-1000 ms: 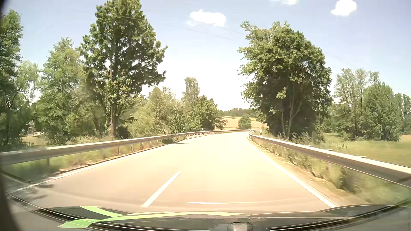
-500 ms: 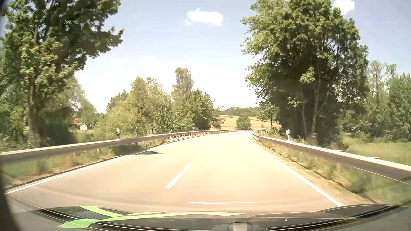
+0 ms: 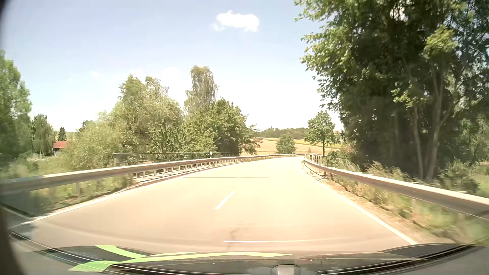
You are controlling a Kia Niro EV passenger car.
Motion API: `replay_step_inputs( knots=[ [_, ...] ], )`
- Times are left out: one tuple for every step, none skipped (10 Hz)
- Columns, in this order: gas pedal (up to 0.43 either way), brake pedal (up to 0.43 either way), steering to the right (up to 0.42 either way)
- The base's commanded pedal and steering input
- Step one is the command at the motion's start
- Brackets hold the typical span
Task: Follow the waypoints while adhering to traffic rules and regulations
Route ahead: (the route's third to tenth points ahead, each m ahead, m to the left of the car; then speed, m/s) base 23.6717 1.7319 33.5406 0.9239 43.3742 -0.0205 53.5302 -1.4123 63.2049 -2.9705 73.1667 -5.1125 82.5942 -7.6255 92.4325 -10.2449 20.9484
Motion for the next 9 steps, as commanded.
replay_step_inputs(
  knots=[
    [0.197,0.000,0.016],
    [0.197,0.000,0.016],
    [0.197,0.000,0.016],
    [0.197,0.000,0.016],
    [0.197,0.000,0.016],
    [0.197,0.000,0.016],
    [0.197,0.000,0.016],
    [0.197,0.000,0.016],
    [0.209,0.000,0.017]
  ],
)
